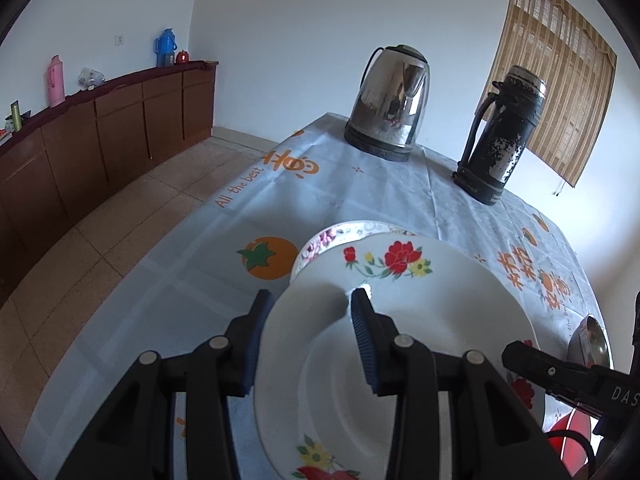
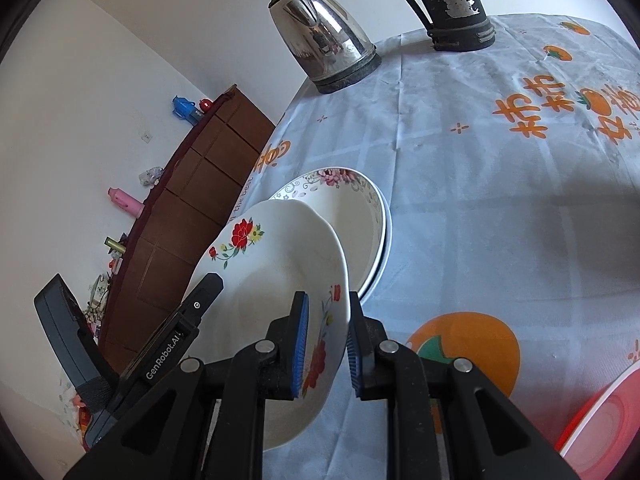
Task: Organize plates and bowls
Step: 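Carry the red-flower plate over the stacked floral plates, then lower the red-flower plate onto the floral plate stack with both tools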
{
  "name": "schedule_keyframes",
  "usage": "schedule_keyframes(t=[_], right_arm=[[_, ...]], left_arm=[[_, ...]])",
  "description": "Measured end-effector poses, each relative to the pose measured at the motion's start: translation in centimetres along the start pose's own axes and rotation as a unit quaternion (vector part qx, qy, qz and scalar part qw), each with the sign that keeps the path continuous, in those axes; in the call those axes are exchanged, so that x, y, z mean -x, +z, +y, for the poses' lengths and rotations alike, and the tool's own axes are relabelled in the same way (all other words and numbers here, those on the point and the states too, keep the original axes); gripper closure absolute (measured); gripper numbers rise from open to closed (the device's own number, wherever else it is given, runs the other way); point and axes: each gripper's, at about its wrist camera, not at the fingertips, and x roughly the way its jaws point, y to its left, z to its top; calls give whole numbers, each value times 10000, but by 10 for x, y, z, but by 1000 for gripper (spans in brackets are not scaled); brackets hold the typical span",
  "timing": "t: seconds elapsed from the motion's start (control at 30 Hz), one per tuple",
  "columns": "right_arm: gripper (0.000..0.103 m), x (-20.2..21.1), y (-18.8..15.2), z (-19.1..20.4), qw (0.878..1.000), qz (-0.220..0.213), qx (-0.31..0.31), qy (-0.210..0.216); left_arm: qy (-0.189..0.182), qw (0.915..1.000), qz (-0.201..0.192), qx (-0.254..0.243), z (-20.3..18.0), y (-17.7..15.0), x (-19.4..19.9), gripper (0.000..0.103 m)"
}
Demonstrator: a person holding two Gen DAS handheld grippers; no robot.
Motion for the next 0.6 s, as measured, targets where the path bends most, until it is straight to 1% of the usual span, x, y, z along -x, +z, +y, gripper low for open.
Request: schedule_keyframes(t=[0.13, 0.43, 0.6], right_arm=[[83, -4, 5, -1, 10000, -55, -34, 71], [83, -14, 15, -7, 9995, -184, -172, 197], [83, -20, 19, -5, 9995, -255, -112, 158]], left_arm=[[9, 10000, 22, 21, 0, 5, -9, 65], [106, 9999, 17, -98, -3, 16, -26, 65], [160, 9998, 79, -119, -2, 18, -37, 65]])
